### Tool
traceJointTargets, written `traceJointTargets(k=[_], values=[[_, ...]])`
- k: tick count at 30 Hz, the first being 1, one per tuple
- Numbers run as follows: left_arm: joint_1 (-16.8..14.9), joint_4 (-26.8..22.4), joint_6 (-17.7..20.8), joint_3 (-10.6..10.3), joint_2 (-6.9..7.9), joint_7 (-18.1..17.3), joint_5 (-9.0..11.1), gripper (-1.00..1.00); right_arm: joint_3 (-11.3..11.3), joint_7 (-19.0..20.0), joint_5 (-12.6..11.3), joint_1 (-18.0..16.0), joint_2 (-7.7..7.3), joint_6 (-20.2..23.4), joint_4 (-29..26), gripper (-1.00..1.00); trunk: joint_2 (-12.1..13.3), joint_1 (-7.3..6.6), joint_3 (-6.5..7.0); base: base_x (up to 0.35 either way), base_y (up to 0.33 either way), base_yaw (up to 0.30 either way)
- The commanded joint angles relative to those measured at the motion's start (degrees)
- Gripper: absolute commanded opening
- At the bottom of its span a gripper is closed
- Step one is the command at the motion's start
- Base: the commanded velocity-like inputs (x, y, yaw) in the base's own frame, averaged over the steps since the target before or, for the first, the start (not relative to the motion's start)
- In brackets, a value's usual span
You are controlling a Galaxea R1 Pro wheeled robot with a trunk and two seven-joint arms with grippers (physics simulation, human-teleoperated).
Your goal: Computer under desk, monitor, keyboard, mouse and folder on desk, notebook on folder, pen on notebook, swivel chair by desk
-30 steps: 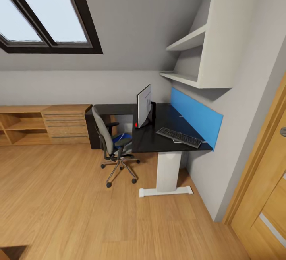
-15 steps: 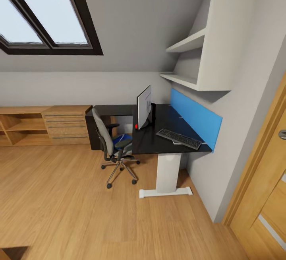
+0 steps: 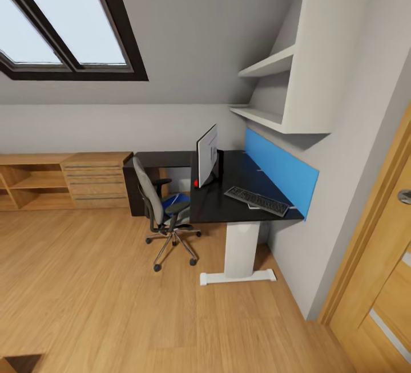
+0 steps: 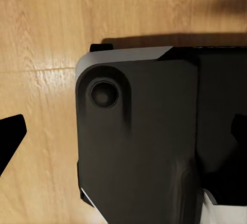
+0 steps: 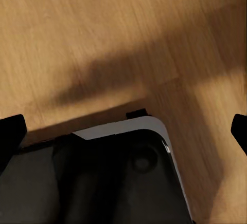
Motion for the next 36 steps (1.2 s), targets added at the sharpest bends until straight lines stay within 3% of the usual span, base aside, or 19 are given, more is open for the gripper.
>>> traceJointTargets(k=[1, 6, 8, 14, 15, 17, 19, 20, 22, 24, 28, 36], values=[[0.0, -0.11, 0.03, -0.02, 0.01, 0.03, -0.03, 1.0, -0.47, -0.02, -0.1, -0.02, 0.04, -0.23, -0.02, 1.0, 0.37, -0.22, 0.12, 0.0, 0.0, 0.0], [0.0, -0.42, 0.04, -0.02, 0.07, 0.03, -0.03, 1.0, -0.71, -0.03, -3.4, -0.03, 0.21, -0.49, -0.63, 1.0, 2.38, -1.32, 1.02, 0.0, 0.0, 0.0], [0.0, -0.98, 0.07, -0.02, 0.17, 0.03, -0.03, 1.0, -0.77, -0.03, -6.76, -0.03, 0.25, -0.55, -2.18, 1.0, 3.18, -1.76, 1.38, 0.0, 0.0, 0.0], [-0.01, -1.4, 0.13, -0.02, 0.66, 0.03, 0.03, 1.0, -0.84, -0.03, -9.66, -0.03, 0.06, -0.65, -5.35, 1.0, 5.58, -3.08, 2.45, 0.0, 0.0, 0.0], [-0.06, -2.2, 0.1, 0.03, 1.28, 0.03, 0.4, 1.0, -0.89, -0.03, -10.18, -0.03, -0.05, -0.68, -6.84, 1.0, 5.98, -3.3, 2.63, 0.0, 0.0, 0.0], [-0.07, -2.91, 0.09, 0.11, 1.79, 0.03, 2.1, 1.0, -0.88, -0.03, -10.21, -0.03, -0.08, -0.77, -7.1, 1.0, 6.79, -3.74, 2.99, 0.0, 0.0, 0.0], [-0.06, -3.61, -0.22, 0.19, 2.32, -0.04, 7.28, 1.0, -0.84, -0.03, -10.04, -0.03, -0.21, -1.26, -7.61, 1.0, 7.59, -4.17, 3.35, 0.0, 0.0, 0.0], [-0.05, -3.78, -0.56, 0.2, 2.44, -0.06, 8.67, 1.0, -0.82, -0.03, -9.96, -0.03, -0.24, -1.51, -7.88, 1.0, 7.99, -4.39, 3.53, 0.0, 0.0, 0.0], [-0.03, -4.19, -3.78, 0.23, 2.87, -0.11, 13.0, 1.0, -0.67, -0.03, -9.73, -0.03, -0.46, -3.01, -8.88, 1.0, 8.79, -4.83, 3.89, 0.0, 0.0, 0.0], [-0.05, -4.19, -8.44, 0.24, 3.07, -0.15, 15.0, 1.0, -0.6, -0.03, -9.34, -0.03, -0.8, -4.92, -9.29, 1.0, 8.79, -4.83, 3.89, 0.0, 0.0, 0.0], [-0.04, -4.07, -15.1, 0.25, 3.12, -0.33, 16.11, 1.0, -0.56, -0.03, -8.38, -0.03, -1.13, -6.99, -9.42, 1.0, 8.79, -4.83, 3.89, 0.0, 0.0, 0.0], [-0.02, -3.9, -18.42, 0.25, 3.45, -0.4, 16.44, 1.0, -0.55, -0.1, -7.33, -0.03, -1.21, -7.22, -9.24, 1.0, 8.79, -4.83, 3.89, 0.0, 0.0, 0.0]])
